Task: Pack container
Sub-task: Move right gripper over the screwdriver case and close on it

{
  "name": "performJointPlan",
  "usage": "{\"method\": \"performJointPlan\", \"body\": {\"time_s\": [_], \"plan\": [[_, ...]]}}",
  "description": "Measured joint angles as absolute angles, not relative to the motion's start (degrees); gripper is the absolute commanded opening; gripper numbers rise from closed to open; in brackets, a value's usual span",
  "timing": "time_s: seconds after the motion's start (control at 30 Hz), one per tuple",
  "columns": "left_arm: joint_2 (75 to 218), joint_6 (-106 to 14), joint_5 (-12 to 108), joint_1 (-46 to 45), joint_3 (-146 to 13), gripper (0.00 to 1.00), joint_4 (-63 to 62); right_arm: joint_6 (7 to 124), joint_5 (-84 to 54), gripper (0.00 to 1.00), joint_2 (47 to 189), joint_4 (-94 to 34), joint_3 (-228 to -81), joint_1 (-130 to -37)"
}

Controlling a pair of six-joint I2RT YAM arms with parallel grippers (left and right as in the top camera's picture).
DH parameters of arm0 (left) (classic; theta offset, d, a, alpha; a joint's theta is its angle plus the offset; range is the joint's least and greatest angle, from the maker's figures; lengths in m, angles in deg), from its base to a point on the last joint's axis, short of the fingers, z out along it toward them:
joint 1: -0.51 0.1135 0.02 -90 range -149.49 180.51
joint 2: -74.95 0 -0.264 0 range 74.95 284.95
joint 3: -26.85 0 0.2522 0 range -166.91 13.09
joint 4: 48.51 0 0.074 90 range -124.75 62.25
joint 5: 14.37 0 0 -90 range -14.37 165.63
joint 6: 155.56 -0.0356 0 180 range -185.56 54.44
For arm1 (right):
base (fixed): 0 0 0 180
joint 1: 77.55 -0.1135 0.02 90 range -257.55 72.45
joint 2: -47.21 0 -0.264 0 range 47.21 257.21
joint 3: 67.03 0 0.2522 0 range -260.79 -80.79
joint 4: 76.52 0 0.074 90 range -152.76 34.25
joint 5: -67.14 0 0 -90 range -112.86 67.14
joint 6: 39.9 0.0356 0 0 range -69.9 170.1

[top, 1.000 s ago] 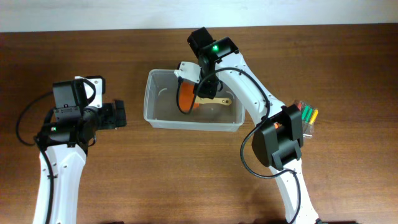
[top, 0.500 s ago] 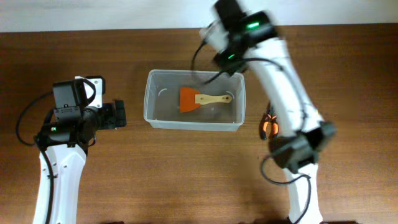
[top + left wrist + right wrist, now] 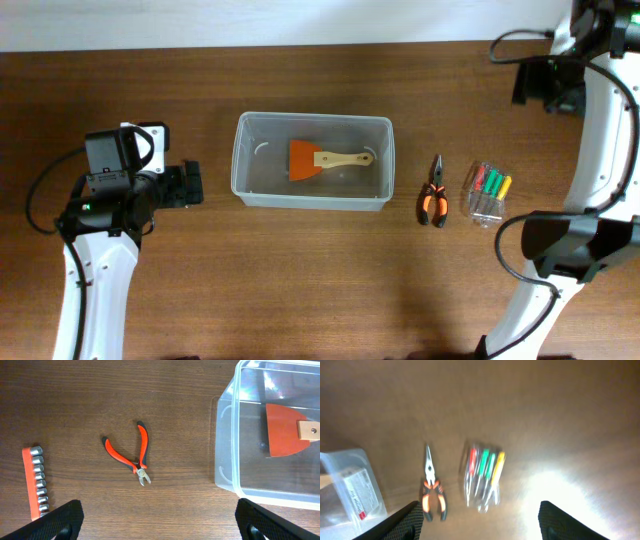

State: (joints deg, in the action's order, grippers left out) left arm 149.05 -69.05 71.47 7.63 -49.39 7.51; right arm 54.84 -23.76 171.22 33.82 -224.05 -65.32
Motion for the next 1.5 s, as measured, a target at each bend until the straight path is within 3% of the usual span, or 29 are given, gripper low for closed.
{"method": "performJointPlan", "body": {"time_s": [0.23,0.3,0.83,1.0,1.5], "plan": [[149.1,-69.0,71.5,7.6,-49.4,0.99,7.5,57.8,-20.3,0.86,172.0,25.0,-203.6,-64.1],[149.1,-69.0,71.5,7.6,-49.4,0.99,7.5,58.7,-19.1,0.95,172.2,22.0,-198.4,-64.1],[149.1,-69.0,71.5,7.6,-49.4,0.99,7.5,60.7,-16.0,0.94,172.3,4.2,-174.0,-64.1],[149.1,-69.0,71.5,7.6,-49.4,0.99,7.5,60.8,-16.0,0.90,172.3,3.1,-172.1,-64.1],[149.1,-69.0,71.5,7.6,-49.4,0.99,7.5,62.0,-15.9,0.61,172.1,1.2,-172.1,-64.1]]}}
